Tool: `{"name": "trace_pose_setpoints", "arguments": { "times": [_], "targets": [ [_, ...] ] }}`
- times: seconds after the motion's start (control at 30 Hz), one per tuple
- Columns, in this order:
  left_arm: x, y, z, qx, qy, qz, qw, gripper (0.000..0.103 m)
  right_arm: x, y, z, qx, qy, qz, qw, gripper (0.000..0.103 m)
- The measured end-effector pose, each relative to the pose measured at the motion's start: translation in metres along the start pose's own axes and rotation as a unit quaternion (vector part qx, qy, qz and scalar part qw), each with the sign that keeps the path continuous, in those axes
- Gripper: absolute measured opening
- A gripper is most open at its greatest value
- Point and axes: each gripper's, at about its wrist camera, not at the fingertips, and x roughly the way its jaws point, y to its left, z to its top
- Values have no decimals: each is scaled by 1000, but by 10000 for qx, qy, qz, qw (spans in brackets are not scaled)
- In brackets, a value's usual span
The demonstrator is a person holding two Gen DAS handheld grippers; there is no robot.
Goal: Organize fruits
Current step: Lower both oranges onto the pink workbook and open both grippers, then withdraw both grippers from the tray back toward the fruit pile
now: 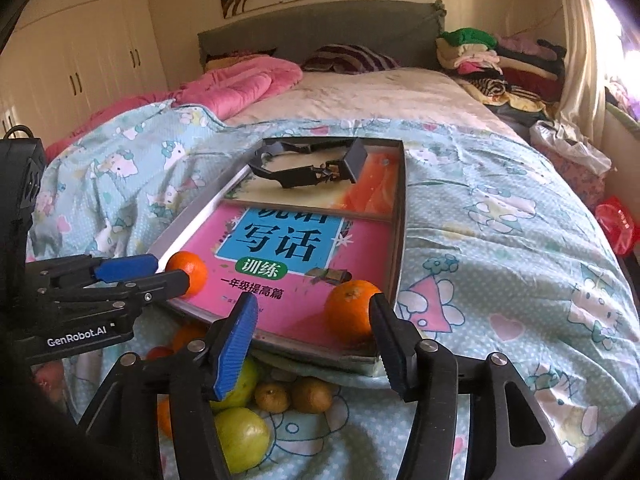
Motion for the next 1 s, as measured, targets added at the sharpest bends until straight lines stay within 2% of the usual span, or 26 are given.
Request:
{"name": "trace_pose_setpoints", "arguments": {
  "times": [0.07,0.47,1.0],
  "targets": [
    [-4,0,-1,7,-40,4,10000,56,-3,2,-1,-24,-63,-15,10000,60],
    [-28,-3,-5,37,-330,35,9994,70,-30,13,-4,-100,-469,-131,9988,71],
    [-43,0,-19,29,-332,-21,9994,70,-49,24,-20,-203,-412,-224,9987,74]
  ]
}}
